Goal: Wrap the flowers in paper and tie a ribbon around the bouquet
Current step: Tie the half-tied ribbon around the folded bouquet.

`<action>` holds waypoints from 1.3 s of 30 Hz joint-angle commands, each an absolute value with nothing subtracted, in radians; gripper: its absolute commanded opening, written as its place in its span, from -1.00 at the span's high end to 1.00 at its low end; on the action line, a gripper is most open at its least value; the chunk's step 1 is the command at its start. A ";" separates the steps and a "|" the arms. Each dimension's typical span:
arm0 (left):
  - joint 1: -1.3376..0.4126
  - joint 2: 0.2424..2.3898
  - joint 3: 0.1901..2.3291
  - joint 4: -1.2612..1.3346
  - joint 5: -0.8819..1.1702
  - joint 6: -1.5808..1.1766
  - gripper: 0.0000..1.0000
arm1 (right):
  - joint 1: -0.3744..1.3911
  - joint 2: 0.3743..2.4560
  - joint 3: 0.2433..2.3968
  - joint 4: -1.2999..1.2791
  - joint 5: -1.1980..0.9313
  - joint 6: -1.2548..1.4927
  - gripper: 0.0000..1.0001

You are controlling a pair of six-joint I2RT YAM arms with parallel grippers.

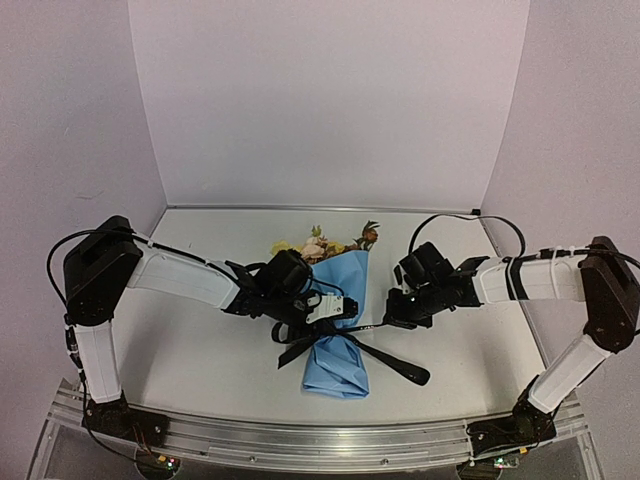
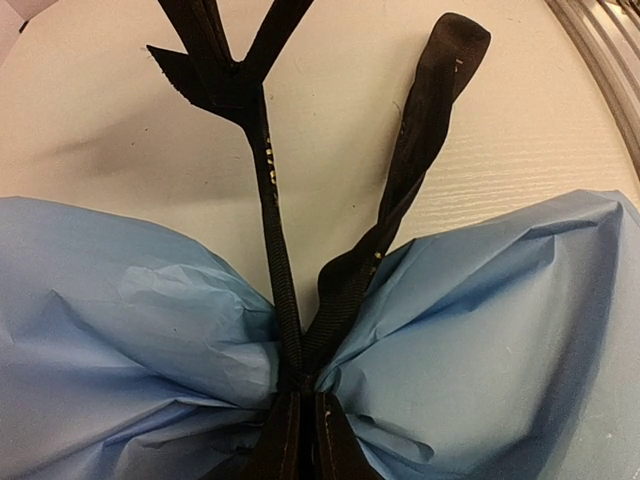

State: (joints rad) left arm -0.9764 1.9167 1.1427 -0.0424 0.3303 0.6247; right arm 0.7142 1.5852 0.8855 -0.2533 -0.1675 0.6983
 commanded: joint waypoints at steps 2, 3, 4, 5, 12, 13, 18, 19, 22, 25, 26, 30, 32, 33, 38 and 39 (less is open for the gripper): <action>-0.964 1.920 1.097 -0.106 0.317 0.607 0.87 | 0.671 1.553 0.857 -0.307 -0.062 0.679 1.00; -0.963 1.921 1.097 -0.107 0.316 0.607 0.87 | 0.669 1.553 0.857 -0.310 -0.062 0.679 1.00; -0.963 1.921 1.098 -0.107 0.315 0.607 0.86 | 0.669 1.554 0.859 -0.312 -0.061 0.678 1.00; -0.963 1.922 1.097 -0.107 0.314 0.607 0.86 | 0.669 1.554 0.859 -0.316 -0.056 0.677 1.00; -0.963 1.916 1.099 -0.090 0.308 0.595 0.86 | 0.659 1.553 0.884 -0.345 -0.088 0.657 1.00; -0.961 1.909 1.100 -0.079 0.304 0.586 0.85 | 0.659 1.561 0.899 -0.355 -0.116 0.656 1.00; -0.913 1.811 1.073 0.047 0.327 0.414 0.59 | 0.660 1.571 0.909 -0.360 -0.174 0.655 1.00; -0.902 1.779 1.055 0.081 0.327 0.366 0.51 | 0.660 1.569 0.908 -0.361 -0.176 0.649 1.00; -0.865 1.706 1.001 0.149 0.322 0.224 0.34 | 0.660 1.564 0.915 -0.365 -0.181 0.625 0.98; -0.827 1.661 0.957 0.155 0.313 0.061 0.27 | 0.660 1.561 0.931 -0.379 -0.182 0.593 0.79; -0.820 1.651 0.938 0.151 0.315 0.011 0.25 | 0.660 1.559 0.937 -0.390 -0.185 0.579 0.73; -0.820 1.605 0.860 0.146 0.342 -0.108 0.20 | 0.660 1.552 0.959 -0.428 -0.187 0.535 0.39; -0.840 1.571 0.803 0.154 0.339 -0.132 0.19 | 0.660 1.550 0.980 -0.461 -0.200 0.509 0.31; -0.862 1.558 0.784 0.158 0.319 -0.133 0.19 | 0.660 1.549 0.989 -0.475 -0.209 0.501 0.27; -0.902 1.594 0.755 0.202 0.256 -0.183 0.19 | 0.662 1.540 0.994 -0.503 -0.259 0.479 0.20; -0.902 1.609 0.764 0.203 0.253 -0.197 0.20 | 0.662 1.532 0.986 -0.506 -0.264 0.473 0.20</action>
State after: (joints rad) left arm -0.8978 1.5929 0.7510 0.1322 0.2939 -0.1108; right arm 0.6617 1.5780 0.9665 -0.4549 -0.2252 0.5186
